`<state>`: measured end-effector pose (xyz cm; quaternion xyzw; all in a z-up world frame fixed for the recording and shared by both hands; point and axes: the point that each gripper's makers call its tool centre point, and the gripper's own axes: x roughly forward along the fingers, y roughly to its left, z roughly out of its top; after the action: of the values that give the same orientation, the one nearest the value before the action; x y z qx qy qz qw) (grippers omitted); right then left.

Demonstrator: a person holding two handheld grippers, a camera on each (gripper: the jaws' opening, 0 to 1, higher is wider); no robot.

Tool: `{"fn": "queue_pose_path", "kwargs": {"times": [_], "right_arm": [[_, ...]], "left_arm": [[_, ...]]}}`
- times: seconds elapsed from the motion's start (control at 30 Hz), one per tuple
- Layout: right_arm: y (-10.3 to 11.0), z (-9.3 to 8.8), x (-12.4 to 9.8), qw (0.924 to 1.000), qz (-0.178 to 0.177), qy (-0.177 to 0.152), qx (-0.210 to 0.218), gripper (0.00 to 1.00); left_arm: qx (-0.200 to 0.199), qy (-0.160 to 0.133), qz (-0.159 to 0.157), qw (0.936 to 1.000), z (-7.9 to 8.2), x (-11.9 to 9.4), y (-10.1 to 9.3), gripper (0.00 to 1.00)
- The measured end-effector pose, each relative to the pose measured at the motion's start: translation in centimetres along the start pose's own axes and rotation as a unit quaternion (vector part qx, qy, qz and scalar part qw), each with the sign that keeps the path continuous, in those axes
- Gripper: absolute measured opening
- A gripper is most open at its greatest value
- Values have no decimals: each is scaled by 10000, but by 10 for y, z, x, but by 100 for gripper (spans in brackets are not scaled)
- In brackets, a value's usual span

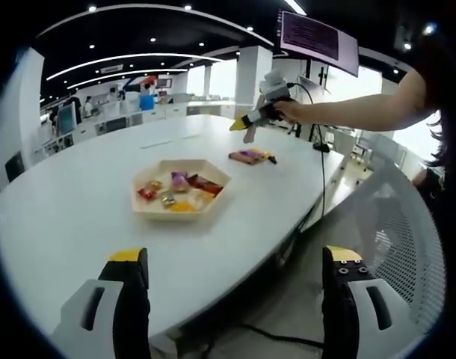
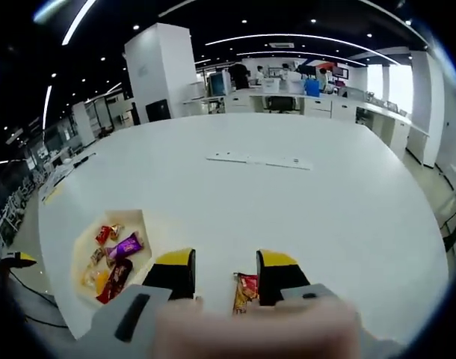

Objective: Place the target food into the container with the food tongs after gripping and lifting it, then release it inside without dropping or visibly crushing the food.

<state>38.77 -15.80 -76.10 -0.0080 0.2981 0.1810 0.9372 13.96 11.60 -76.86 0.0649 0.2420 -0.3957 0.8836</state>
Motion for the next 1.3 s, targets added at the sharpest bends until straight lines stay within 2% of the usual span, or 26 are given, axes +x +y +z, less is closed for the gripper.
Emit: {"fn": "queue_pose_path", "kwargs": {"times": [0.2, 0.5, 0.57, 0.6, 0.67, 1.0, 1.13, 1.2, 1.23, 1.3], "right_arm": [[-7, -12, 13, 9999, -82, 47, 99, 32], [-10, -21, 20, 9997, -146, 113, 169, 32], [-15, -22, 21, 9994, -317, 110, 111, 32], [-20, -18, 20, 9990, -443, -26, -49, 32], [-17, -20, 22, 9994, -343, -4, 63, 32], [-17, -33, 29, 9990, -393, 170, 152, 32], [-15, -38, 33, 9988, -425, 236, 76, 31], [-15, -45, 35, 9983, -480, 322, -25, 31], [-16, -43, 34, 9981, -526, 250, -185, 30], [-17, -43, 34, 9978, -567, 306, -132, 30]], "left_arm": [[2, 48, 5, 10000, -2, 1, 0, 93], [-20, 56, -18, 10000, -2, 1, 0, 93], [-20, 44, -1, 10000, -2, 1, 1, 93], [-24, 38, 0, 10000, -2, 1, 1, 93], [-45, 64, -11, 10000, -3, 1, 1, 92], [-79, 137, -50, 9999, -5, 1, 0, 90], [-87, 137, -46, 9999, -5, 1, -1, 90], [-86, 126, -44, 9999, -5, 1, 0, 90], [-75, 103, -27, 9999, -4, 1, 0, 91], [-81, 66, -20, 9999, -3, 1, 1, 92]]}}
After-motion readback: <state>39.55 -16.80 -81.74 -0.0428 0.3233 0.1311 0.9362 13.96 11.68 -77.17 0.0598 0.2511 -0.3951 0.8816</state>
